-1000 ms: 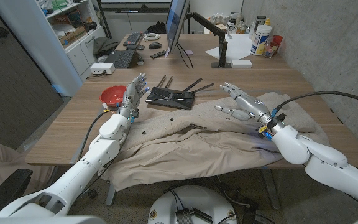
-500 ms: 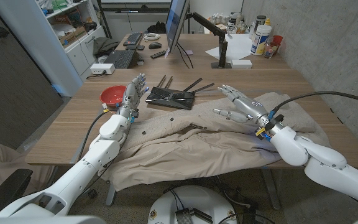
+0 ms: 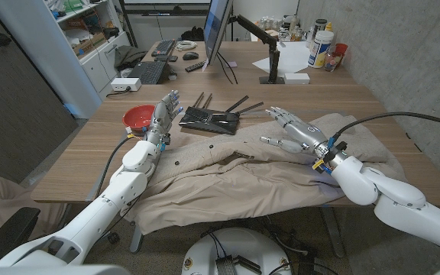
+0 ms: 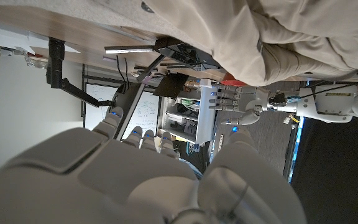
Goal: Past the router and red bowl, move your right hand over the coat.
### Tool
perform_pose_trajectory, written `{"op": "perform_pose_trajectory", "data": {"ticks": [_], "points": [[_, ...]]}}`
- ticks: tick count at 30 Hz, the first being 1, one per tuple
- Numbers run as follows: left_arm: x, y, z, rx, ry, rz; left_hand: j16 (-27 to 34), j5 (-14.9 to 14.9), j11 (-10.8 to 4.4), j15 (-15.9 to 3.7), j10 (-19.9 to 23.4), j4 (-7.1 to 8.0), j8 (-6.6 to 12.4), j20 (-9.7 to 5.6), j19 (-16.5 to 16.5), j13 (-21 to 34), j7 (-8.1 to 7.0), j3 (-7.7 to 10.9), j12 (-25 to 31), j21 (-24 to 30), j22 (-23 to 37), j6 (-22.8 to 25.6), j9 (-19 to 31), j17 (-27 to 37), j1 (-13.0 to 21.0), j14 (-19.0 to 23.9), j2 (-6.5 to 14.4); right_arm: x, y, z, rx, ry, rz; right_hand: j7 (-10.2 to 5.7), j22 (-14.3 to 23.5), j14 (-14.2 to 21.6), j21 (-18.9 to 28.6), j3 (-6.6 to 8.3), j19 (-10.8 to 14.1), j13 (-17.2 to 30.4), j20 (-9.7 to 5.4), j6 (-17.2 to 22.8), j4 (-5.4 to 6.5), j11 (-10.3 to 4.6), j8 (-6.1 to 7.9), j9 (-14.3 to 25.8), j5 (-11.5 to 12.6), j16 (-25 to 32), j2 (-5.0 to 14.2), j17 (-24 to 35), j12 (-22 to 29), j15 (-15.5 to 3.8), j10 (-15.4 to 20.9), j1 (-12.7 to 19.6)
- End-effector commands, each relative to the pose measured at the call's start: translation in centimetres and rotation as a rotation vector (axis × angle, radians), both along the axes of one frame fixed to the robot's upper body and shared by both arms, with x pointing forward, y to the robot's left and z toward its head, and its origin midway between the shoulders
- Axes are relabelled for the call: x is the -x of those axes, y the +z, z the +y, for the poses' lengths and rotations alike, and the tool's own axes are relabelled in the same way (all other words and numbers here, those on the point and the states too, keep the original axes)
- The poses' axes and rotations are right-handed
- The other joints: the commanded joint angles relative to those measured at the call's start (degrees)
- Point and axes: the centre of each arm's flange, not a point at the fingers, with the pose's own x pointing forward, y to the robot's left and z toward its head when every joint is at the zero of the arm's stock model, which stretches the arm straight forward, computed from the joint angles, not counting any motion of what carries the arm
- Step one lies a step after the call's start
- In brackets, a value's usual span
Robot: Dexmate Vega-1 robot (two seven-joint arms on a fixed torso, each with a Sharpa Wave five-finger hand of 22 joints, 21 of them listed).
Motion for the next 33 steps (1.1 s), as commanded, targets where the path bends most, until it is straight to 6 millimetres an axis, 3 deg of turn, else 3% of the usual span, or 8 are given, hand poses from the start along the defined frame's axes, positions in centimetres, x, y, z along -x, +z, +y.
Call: {"op": "perform_pose_trajectory", "data": {"ticks": [1,33], "points": [[0.1,0.0,-0.1,-0.003,0.001,-0.001,0.02,-0.03,0.09,-0.11,-0.20,0.16,0.25,-0.23,0.02,0.16,0.13,-0.01,0.20,-0.39,0.30,0.23,0.19,0.15,-0.41,-0.39,0.19,0.2,-0.3,0.4,0.028,0.006,0.002,-0.17,0.07,-7.88,0.08,-0.24,-0.72,0.25,0.30,-0.43,-0.10,-0.09,0.16,0.22,-0.08,0.30,0.44,0.18,0.28,0.45,-4.24,0.03],[0.1,0.1,0.1,0.007,0.000,-0.005,0.10,-0.02,0.27,0.02,-0.16,0.12,0.34,-0.53,0.21,0.12,0.21,0.04,0.24,-0.99,0.32,0.51,0.19,0.12,-0.56,-0.43,0.20,-0.3,-1.3,1.6,0.075,0.010,0.006,-0.27,0.07,-7.76,0.26,-0.40,-0.73,0.24,0.23,-0.49,-0.16,0.08,0.36,0.24,-0.08,0.58,0.64,0.17,0.55,0.41,-4.18,-0.14]]}}
